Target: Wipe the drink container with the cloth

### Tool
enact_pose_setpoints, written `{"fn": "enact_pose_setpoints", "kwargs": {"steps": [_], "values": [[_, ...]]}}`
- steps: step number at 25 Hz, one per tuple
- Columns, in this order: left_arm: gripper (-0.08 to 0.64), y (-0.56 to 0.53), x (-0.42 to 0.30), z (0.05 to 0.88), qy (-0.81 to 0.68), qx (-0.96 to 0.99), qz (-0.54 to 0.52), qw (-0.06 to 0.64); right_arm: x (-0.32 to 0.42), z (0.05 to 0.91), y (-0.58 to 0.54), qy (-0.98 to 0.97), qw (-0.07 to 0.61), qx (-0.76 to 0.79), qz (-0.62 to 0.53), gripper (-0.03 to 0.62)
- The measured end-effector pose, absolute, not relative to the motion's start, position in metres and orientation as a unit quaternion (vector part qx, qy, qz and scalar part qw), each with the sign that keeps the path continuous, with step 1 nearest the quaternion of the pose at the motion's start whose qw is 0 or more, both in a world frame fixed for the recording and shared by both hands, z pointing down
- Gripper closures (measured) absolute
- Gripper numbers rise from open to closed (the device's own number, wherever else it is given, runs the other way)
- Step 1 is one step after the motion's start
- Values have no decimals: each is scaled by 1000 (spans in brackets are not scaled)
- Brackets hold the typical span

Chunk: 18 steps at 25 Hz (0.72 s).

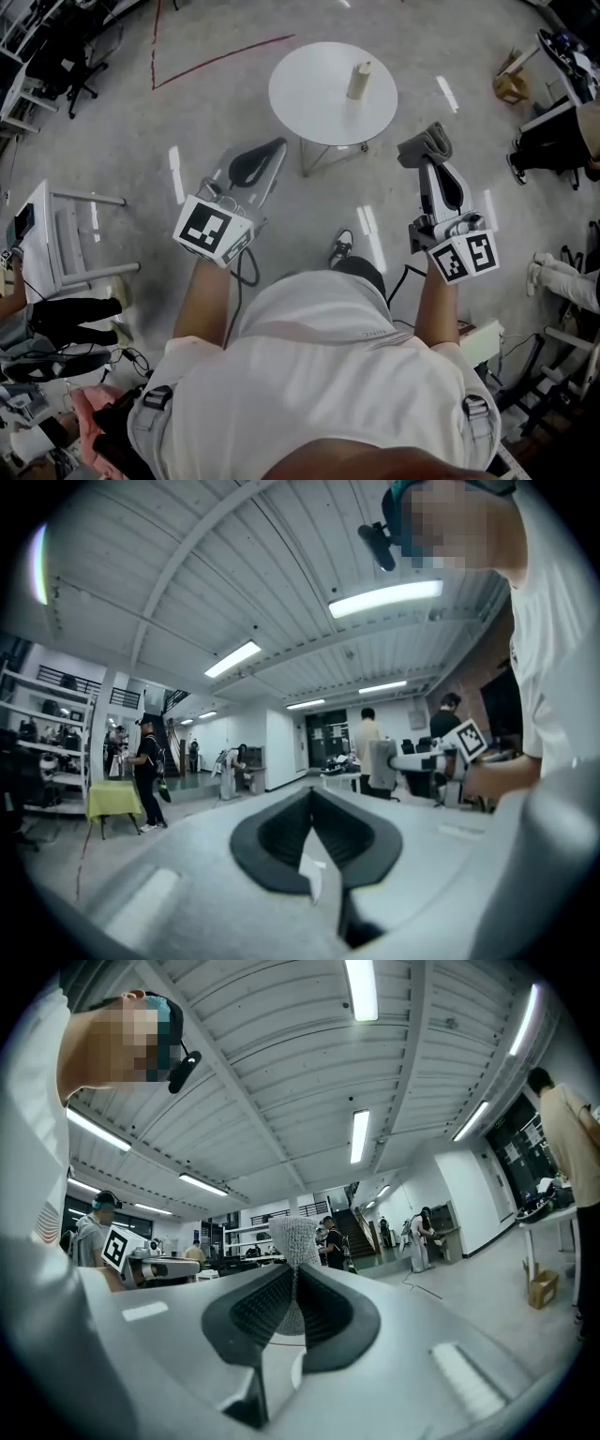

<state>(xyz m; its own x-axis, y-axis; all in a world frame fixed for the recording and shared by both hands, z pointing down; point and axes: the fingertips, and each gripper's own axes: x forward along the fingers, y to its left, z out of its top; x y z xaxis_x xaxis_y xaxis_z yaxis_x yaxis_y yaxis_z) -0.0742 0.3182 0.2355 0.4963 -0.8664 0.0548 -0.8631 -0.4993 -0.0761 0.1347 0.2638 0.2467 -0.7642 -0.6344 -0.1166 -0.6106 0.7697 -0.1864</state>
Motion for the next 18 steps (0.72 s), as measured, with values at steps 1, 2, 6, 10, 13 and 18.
{"fn": "enact_pose_setpoints", "kwargs": {"steps": [1,2,6,10,13,18], "values": [[558,303,-63,235,501,-864,-46,18,147,248,248,936,87,-332,-73,568],[558,289,-51,235,500,-864,-47,15,158,251,233,936,87,-332,-76,568],[558,242,-16,239,500,-864,-52,5,192,260,185,936,87,-328,-88,568],[558,198,7,241,510,-859,-53,-3,215,266,148,939,84,-320,-98,568],[558,170,23,244,506,-861,-54,-7,228,274,123,939,74,-318,-108,568],[558,143,26,258,495,-866,-61,-20,218,290,98,942,55,-310,-117,568]]}}
